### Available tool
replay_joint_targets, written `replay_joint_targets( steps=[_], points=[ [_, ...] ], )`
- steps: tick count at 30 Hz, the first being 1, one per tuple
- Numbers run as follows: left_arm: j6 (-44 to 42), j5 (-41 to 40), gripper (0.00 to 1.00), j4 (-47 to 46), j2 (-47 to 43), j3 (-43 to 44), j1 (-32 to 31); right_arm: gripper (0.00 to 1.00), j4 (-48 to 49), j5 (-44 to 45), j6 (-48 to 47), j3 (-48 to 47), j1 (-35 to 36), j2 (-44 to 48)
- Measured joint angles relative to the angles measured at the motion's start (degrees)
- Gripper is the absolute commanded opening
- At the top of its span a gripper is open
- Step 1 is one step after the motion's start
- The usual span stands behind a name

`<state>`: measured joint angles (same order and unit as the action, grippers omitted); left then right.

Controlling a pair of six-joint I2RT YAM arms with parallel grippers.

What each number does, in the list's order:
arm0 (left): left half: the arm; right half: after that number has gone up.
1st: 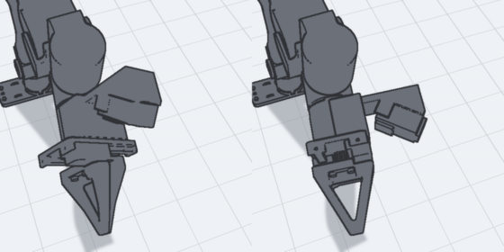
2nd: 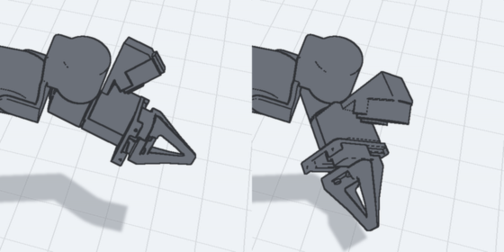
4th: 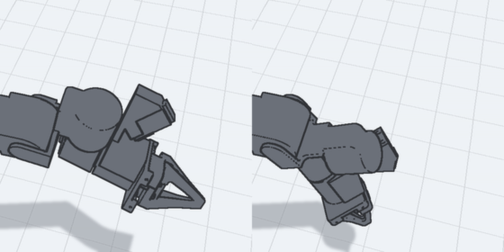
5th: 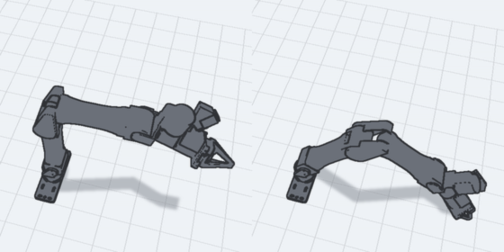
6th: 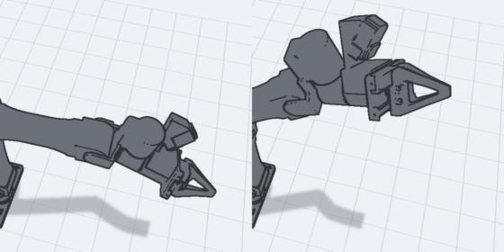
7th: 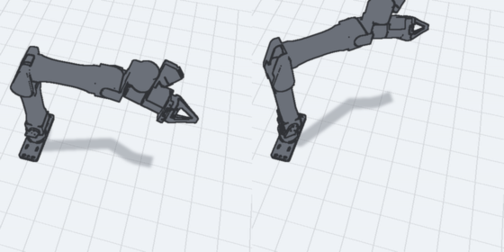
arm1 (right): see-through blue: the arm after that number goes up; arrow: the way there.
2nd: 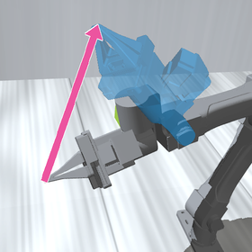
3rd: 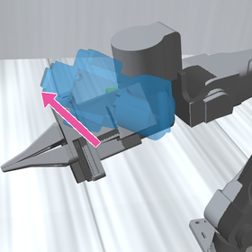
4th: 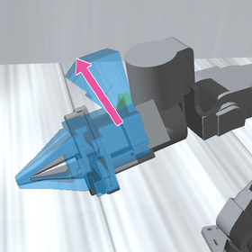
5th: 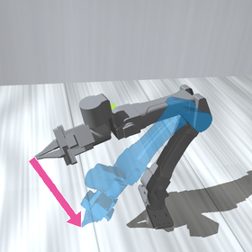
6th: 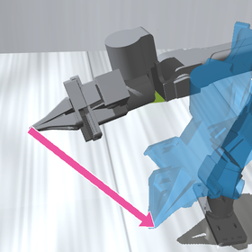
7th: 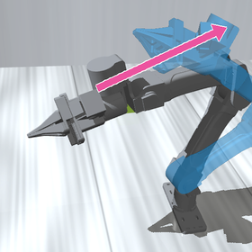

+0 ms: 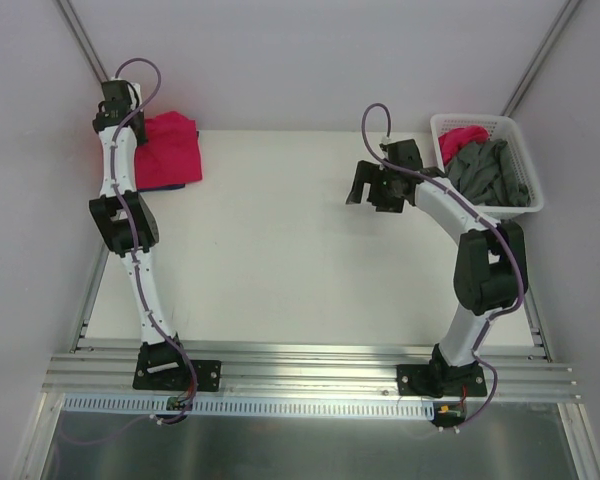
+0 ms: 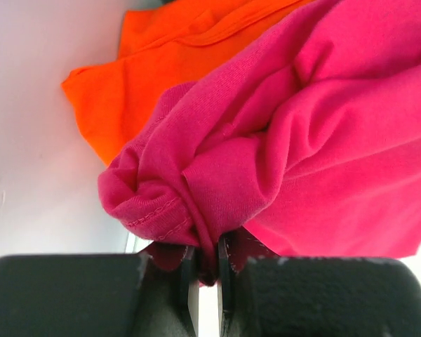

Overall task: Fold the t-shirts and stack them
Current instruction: Neatly place the folded tshirt to the corner

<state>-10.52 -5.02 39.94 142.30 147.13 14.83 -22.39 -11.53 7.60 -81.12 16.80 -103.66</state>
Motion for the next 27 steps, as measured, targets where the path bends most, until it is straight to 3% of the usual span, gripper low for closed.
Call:
replay_joint_targets(
  steps=[27],
  points=[
    [-4.37,-10.64,0.0,-6.27,0.96,2.51,1.55,0.97,0.17,0.22,-1.05,2.32,0.13,3.96]
  ],
)
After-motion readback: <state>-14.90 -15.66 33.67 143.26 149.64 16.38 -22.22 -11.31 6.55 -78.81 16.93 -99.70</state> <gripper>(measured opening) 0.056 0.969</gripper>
